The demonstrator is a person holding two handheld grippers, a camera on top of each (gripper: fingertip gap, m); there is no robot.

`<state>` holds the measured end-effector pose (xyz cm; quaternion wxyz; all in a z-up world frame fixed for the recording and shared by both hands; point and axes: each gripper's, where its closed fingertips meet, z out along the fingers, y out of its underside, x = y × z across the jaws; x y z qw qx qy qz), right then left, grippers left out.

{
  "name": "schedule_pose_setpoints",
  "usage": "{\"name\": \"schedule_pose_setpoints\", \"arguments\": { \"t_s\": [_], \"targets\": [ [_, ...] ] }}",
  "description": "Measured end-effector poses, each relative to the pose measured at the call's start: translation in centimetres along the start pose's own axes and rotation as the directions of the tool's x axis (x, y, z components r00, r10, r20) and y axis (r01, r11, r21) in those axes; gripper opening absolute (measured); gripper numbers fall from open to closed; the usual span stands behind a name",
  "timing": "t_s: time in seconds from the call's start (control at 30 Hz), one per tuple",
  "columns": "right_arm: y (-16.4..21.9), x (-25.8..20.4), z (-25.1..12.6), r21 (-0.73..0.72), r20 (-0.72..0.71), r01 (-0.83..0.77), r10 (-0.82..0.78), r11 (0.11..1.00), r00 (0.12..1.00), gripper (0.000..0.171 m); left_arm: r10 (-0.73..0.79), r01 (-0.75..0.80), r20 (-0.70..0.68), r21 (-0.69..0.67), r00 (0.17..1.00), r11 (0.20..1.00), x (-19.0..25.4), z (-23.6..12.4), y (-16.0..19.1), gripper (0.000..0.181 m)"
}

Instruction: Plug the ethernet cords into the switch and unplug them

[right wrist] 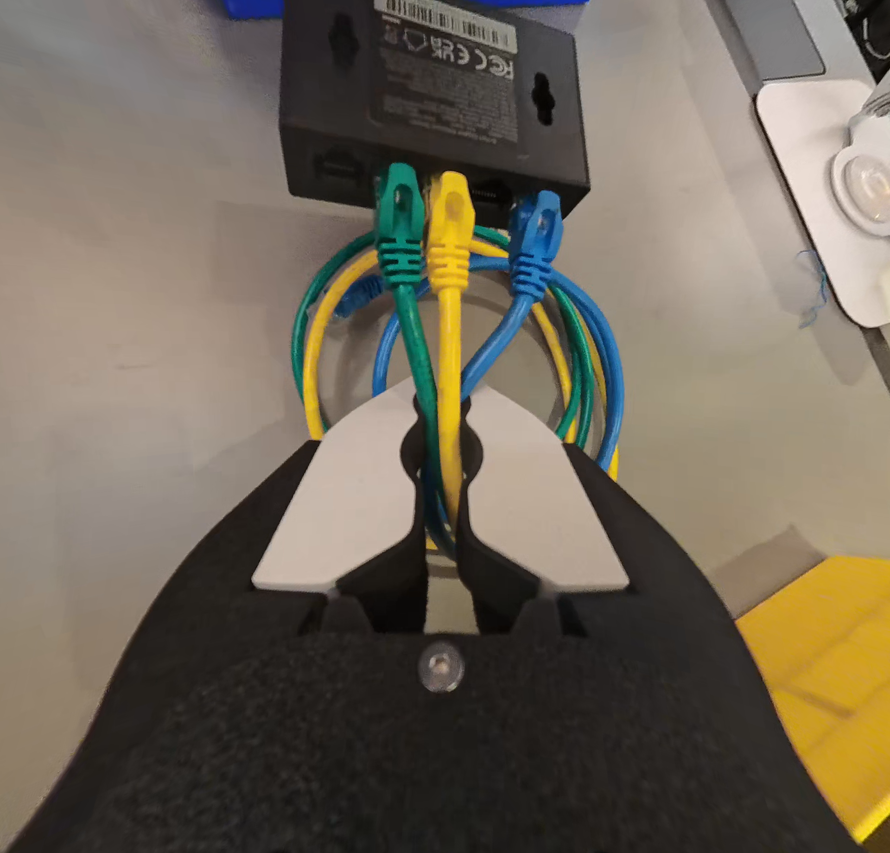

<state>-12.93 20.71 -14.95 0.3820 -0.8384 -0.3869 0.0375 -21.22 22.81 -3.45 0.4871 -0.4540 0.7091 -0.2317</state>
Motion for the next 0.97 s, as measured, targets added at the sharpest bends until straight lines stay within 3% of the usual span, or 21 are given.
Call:
{"name": "schedule_pose_setpoints", "arguments": {
  "t_s": [0.03, 0.1, 0.2, 0.27, 0.37, 0.47, 0.6, 0.73, 0.9, 0.97],
  "targets": [
    [-0.1, -0.1, 0.0, -0.006, 0.003, -0.012, 0.012, 1.000, 1.000, 0.009, 0.087, -0.082, 0.079, -0.057, 0.993, 0.995, 0.6, -0.1, 1.0, 0.074],
    [-0.3, -0.3, -0.1, -0.026, 0.008, -0.049, 0.049, 0.998, 0.999, 0.009, 0.150, -0.106, 0.197, -0.218, 0.969, 0.970, 1.3, 0.0, 3.2, 0.068],
    [-1.0, -0.8, -0.7, -0.044, 0.004, -0.107, 0.107, 0.993, 0.994, 0.009, 0.188, -0.104, 0.285, -0.285, 0.940, 0.953, 1.9, 0.8, 4.8, 0.074],
    [-1.6, -1.4, -1.1, -0.040, 0.022, -0.142, 0.143, 0.989, 0.989, 0.009, 0.301, -0.173, 0.326, -0.368, 0.896, 0.914, 1.5, 1.3, 5.8, 0.071],
    [-1.9, -2.3, -1.3, -0.053, 0.036, -0.169, 0.171, 0.984, 0.985, 0.009, 0.539, -0.383, 0.328, -0.435, 0.776, 0.815, 2.1, 2.0, 5.2, 0.052],
    [-1.7, -3.1, -1.0, -0.077, 0.032, -0.133, 0.136, 0.988, 0.990, 0.009, 0.649, -0.489, 0.323, -0.454, 0.689, 0.745, 2.6, 3.0, 4.2, 0.055],
    [-2.2, -4.3, -0.9, -0.060, 0.085, -0.091, 0.096, 0.994, 0.992, 0.009, 0.740, -0.559, 0.313, -0.501, 0.595, 0.661, 1.8, 4.0, 4.5, 0.030],
    [-1.8, -4.3, -0.8, -0.054, 0.089, -0.052, 0.057, 0.997, 0.994, 0.008, 0.686, -0.525, 0.292, -0.469, 0.667, 0.710, 1.9, 4.9, 5.2, 0.029],
    [-2.2, -3.9, -0.8, 0.015, 0.106, -0.066, 0.064, 0.998, 0.992, 0.012, 0.696, -0.525, 0.325, -0.477, 0.640, 0.705, 1.4, 4.9, 5.0, 0.030],
    [-2.4, -3.7, -1.2, 0.057, 0.083, -0.025, 0.020, 0.998, 0.996, 0.023, 0.673, -0.500, 0.327, -0.475, 0.663, 0.724, 1.2, 4.8, 5.3, 0.029]
  ]
}}
